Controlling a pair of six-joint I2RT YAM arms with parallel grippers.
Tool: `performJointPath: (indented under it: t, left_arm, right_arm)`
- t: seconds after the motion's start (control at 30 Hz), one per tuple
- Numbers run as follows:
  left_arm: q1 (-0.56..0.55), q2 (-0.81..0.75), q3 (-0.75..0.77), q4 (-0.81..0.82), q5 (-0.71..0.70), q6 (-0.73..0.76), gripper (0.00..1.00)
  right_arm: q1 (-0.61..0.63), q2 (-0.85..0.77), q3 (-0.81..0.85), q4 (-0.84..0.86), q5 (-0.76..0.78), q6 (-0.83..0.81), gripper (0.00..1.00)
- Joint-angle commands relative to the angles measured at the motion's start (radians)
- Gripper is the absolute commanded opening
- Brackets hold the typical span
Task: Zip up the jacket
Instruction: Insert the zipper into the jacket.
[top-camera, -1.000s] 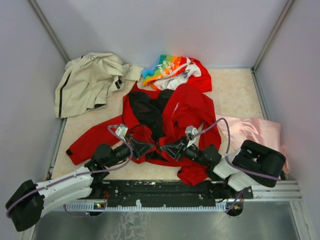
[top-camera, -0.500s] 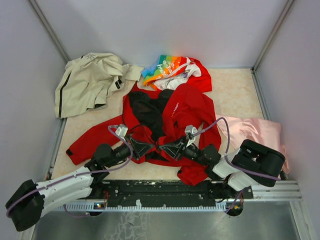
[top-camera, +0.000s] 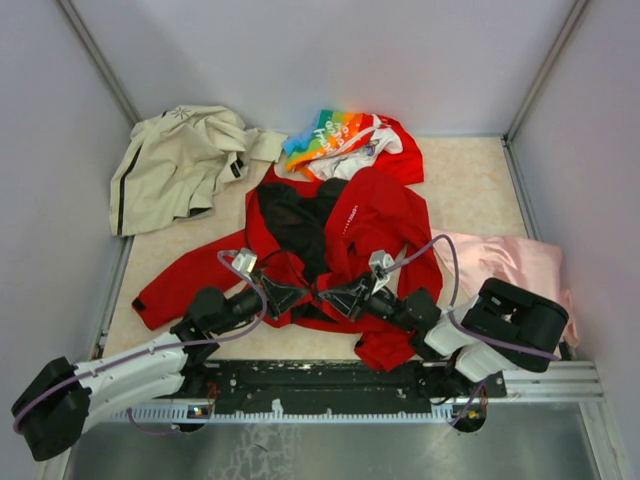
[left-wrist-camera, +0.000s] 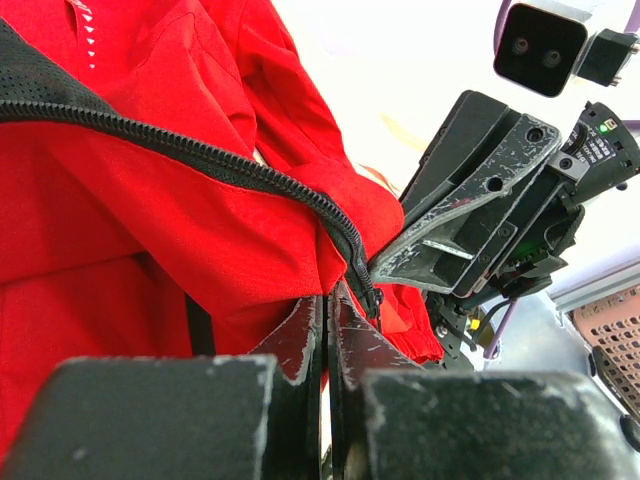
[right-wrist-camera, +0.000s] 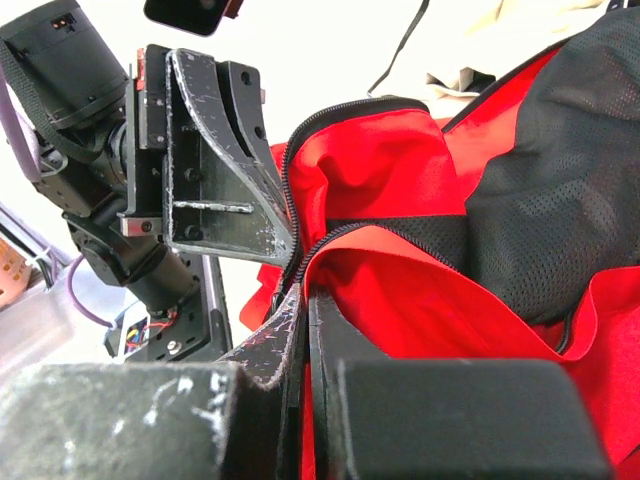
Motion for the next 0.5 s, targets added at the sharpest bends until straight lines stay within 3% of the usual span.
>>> performJointPath:
  t: [0.0,0.47]
  left_arm:
    - [0.003,-0.024,0.018,0.007,-0.003,-0.002,0.00]
    - [0.004,-0.029,0.063,-0.052,-0.128,-0.055,0.00]
  right_arm:
    - [0.010,0.017,0.043,0.168,0.036,-0.005,0.00]
    - [0.079,0.017,0.052,0.169,0.225,-0.005,0.00]
